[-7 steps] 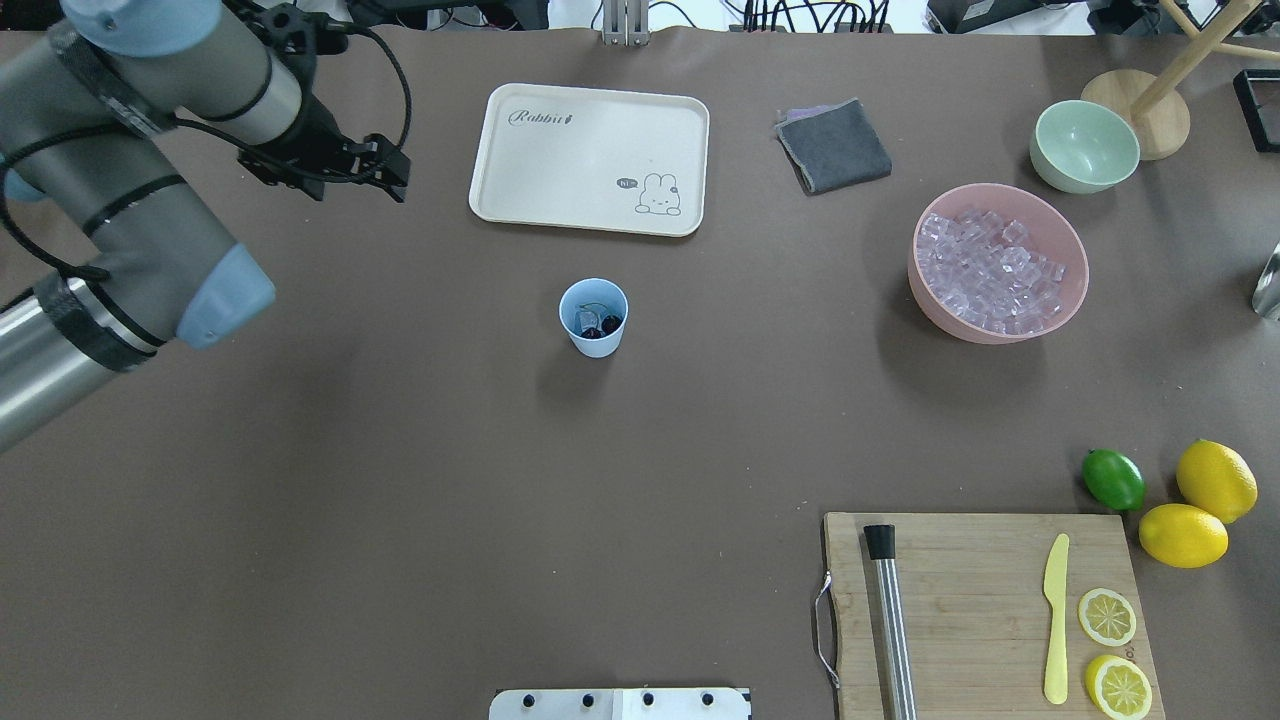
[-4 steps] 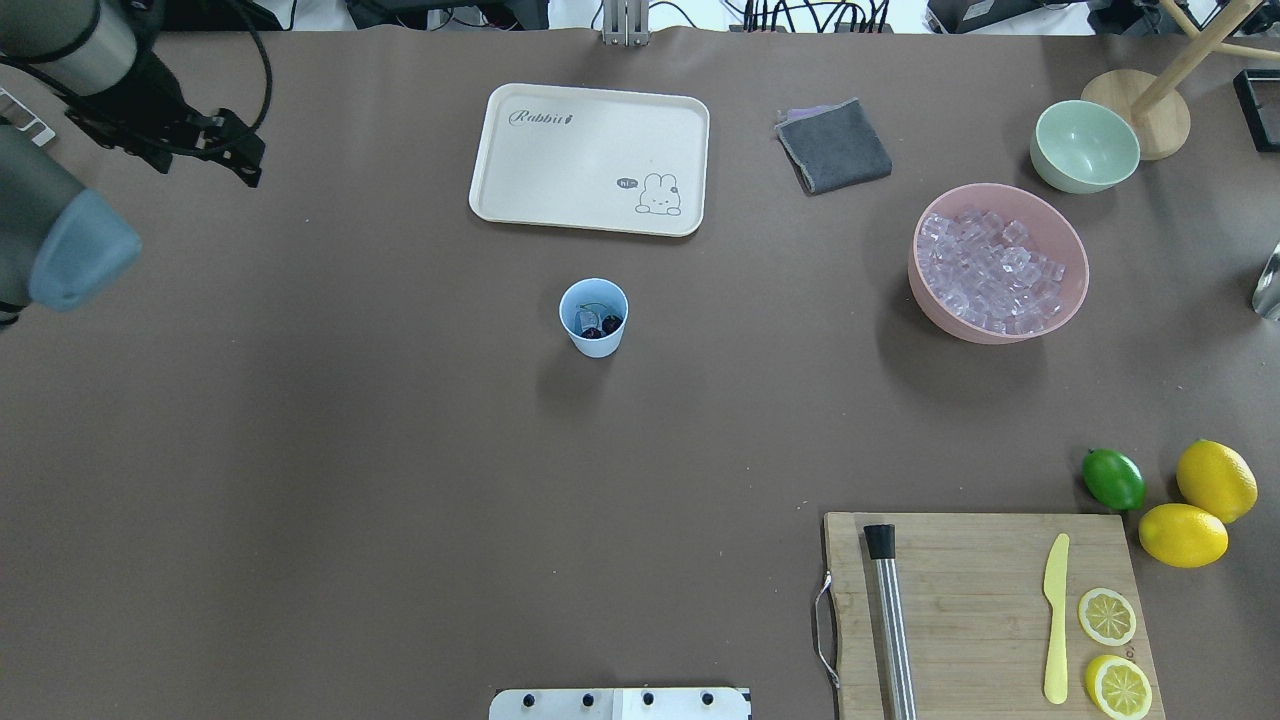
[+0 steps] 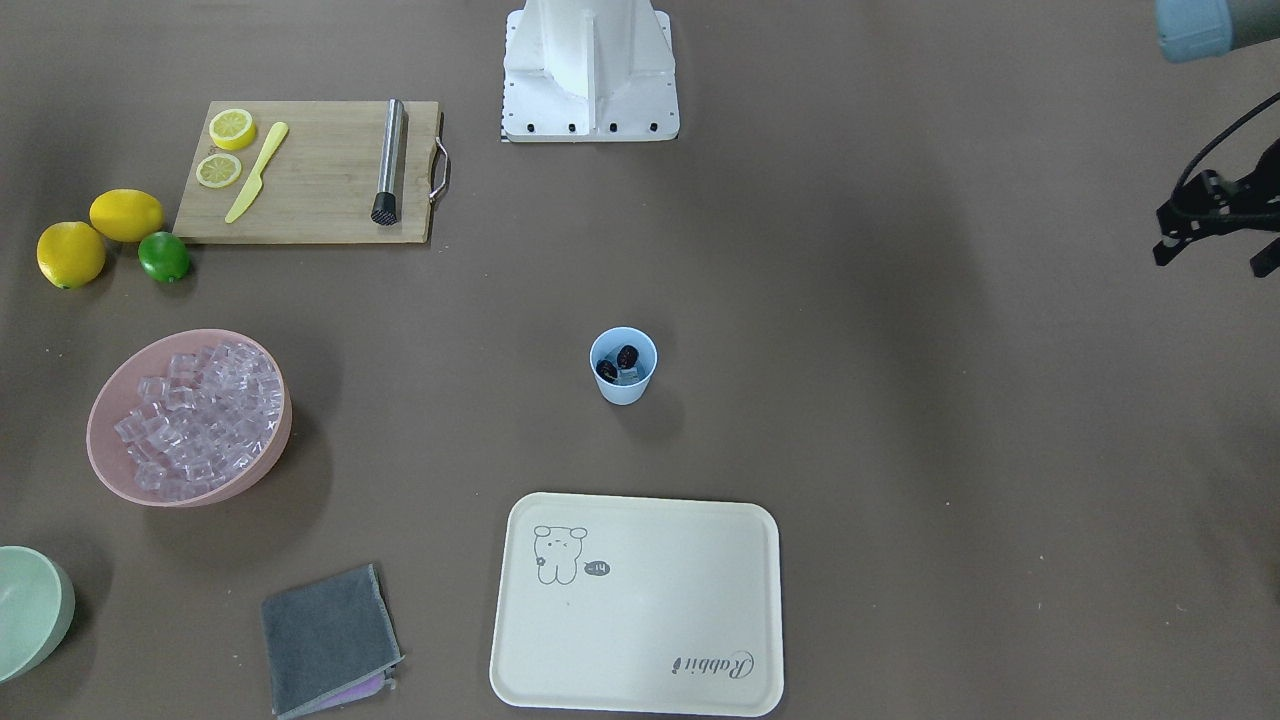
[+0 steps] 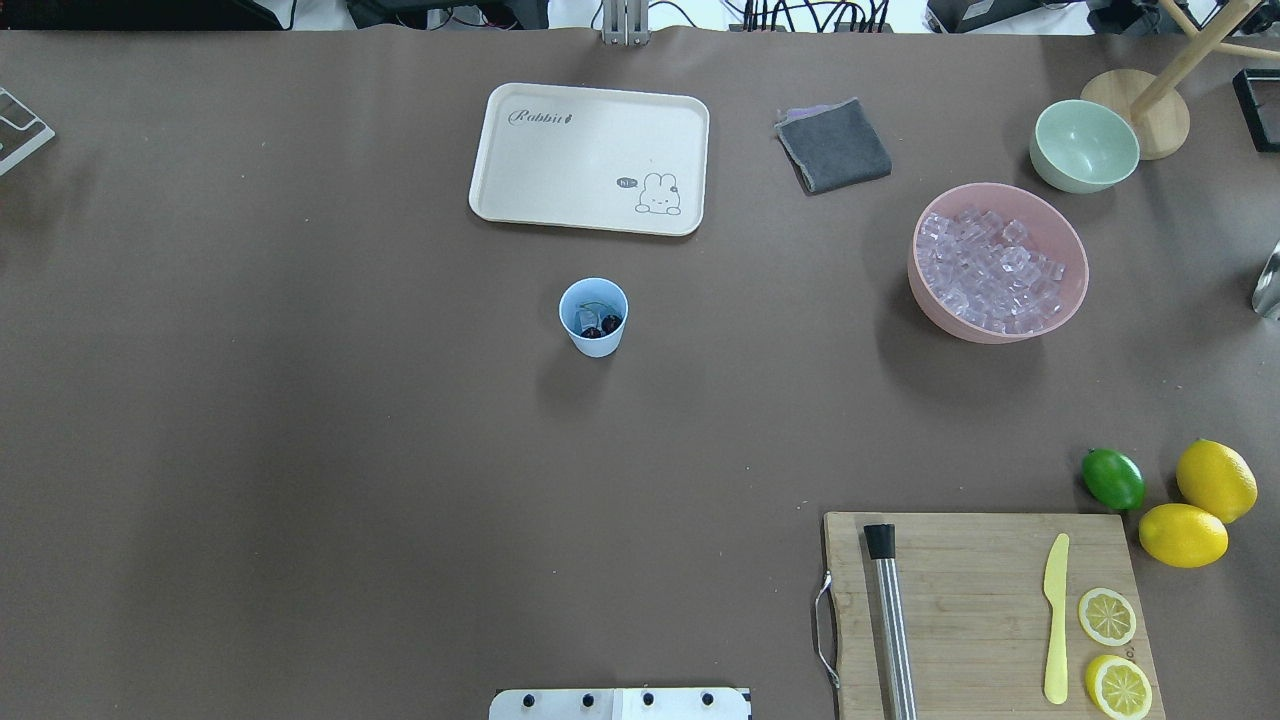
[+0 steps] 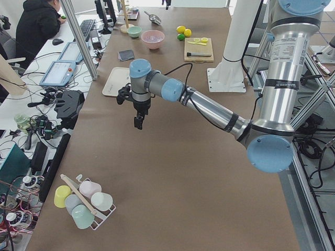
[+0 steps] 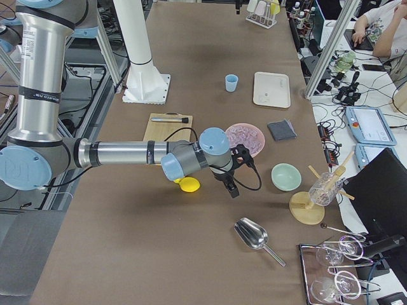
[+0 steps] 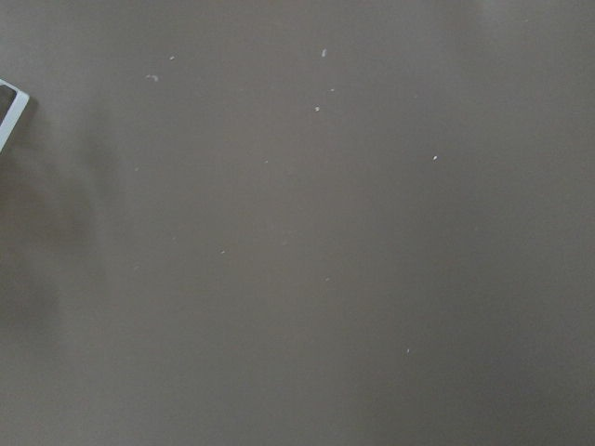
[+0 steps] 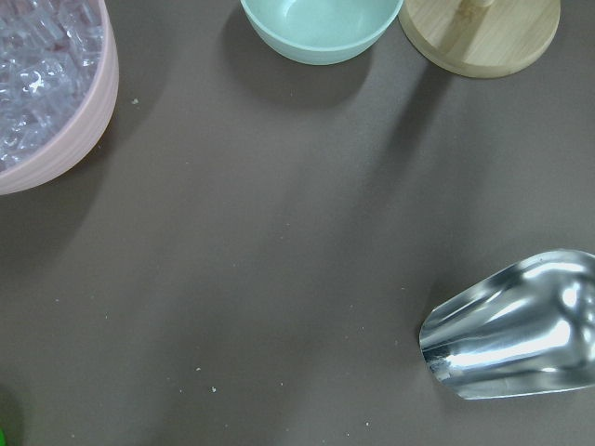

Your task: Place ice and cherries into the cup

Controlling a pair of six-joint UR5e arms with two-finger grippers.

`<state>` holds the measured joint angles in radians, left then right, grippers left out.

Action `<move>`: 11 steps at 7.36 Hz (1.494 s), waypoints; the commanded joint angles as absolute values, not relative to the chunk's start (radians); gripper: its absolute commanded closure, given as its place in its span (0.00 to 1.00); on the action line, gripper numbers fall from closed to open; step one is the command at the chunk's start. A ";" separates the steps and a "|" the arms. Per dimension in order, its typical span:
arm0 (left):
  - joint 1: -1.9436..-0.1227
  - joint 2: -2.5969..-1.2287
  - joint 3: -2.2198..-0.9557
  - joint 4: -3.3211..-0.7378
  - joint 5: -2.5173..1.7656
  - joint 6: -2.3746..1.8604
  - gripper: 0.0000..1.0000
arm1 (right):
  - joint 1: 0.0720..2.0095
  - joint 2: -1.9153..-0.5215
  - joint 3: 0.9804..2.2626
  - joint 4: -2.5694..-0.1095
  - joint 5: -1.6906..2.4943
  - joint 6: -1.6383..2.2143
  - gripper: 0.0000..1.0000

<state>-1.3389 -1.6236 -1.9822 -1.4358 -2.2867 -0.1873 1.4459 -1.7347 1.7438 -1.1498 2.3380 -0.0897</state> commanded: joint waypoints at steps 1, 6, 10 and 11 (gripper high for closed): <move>-1.394 -1.560 -1.974 -1.433 -2.301 -0.110 0.02 | 1.447 -1.735 1.738 -1.146 2.338 -0.091 0.01; -1.459 -1.568 -1.767 -1.591 -2.304 -0.071 0.02 | 1.447 -1.738 1.744 -1.144 2.351 -0.083 0.01; -1.466 -1.566 -1.626 -1.802 -2.310 -0.100 0.02 | 1.442 -1.691 1.721 -1.158 2.321 -0.054 0.01; -1.466 -1.563 -1.641 -1.801 -2.310 -0.100 0.02 | 1.442 -1.678 1.723 -1.187 2.288 -0.035 0.01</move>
<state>-1.4659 -1.5652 -1.6443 -1.7841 -2.3087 -0.0931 1.4421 -1.6968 1.7226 -1.1601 2.3190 -0.0521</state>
